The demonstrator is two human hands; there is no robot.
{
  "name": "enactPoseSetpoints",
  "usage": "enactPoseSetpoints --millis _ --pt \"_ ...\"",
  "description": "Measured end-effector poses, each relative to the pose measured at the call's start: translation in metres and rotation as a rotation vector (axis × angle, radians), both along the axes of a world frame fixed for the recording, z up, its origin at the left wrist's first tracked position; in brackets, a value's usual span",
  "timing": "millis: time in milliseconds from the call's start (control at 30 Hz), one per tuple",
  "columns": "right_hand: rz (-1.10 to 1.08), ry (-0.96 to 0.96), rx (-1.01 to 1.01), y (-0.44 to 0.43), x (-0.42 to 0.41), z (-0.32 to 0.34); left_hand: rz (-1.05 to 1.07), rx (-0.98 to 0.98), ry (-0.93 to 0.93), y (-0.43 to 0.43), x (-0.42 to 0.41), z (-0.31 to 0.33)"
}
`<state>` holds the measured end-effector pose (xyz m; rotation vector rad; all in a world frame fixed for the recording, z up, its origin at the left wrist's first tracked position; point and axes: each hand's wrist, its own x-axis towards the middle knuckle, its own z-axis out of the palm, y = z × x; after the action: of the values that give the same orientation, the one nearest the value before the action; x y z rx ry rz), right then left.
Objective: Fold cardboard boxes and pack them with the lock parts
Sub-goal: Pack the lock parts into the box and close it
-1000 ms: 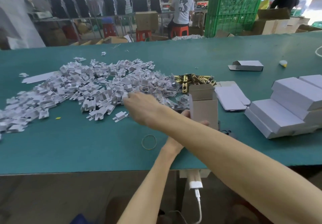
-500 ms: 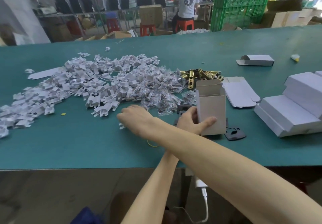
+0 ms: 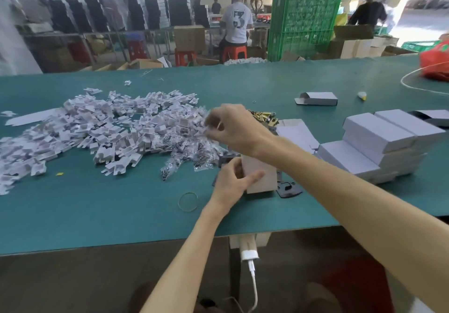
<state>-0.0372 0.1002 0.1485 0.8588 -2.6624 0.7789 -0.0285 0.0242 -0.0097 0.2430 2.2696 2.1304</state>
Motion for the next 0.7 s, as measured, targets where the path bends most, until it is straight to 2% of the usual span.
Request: enactPoseSetpoints --millis 100,233,700 --pt "-0.177 -0.045 0.034 0.044 -0.010 0.007 0.006 0.019 0.011 0.002 -0.001 0.002" --pt "-0.255 -0.058 0.169 0.073 -0.010 -0.003 0.007 0.041 0.013 0.002 0.001 0.003" --pt "-0.204 0.025 0.455 0.081 -0.016 -0.007 -0.013 0.075 0.028 0.001 0.003 0.006"
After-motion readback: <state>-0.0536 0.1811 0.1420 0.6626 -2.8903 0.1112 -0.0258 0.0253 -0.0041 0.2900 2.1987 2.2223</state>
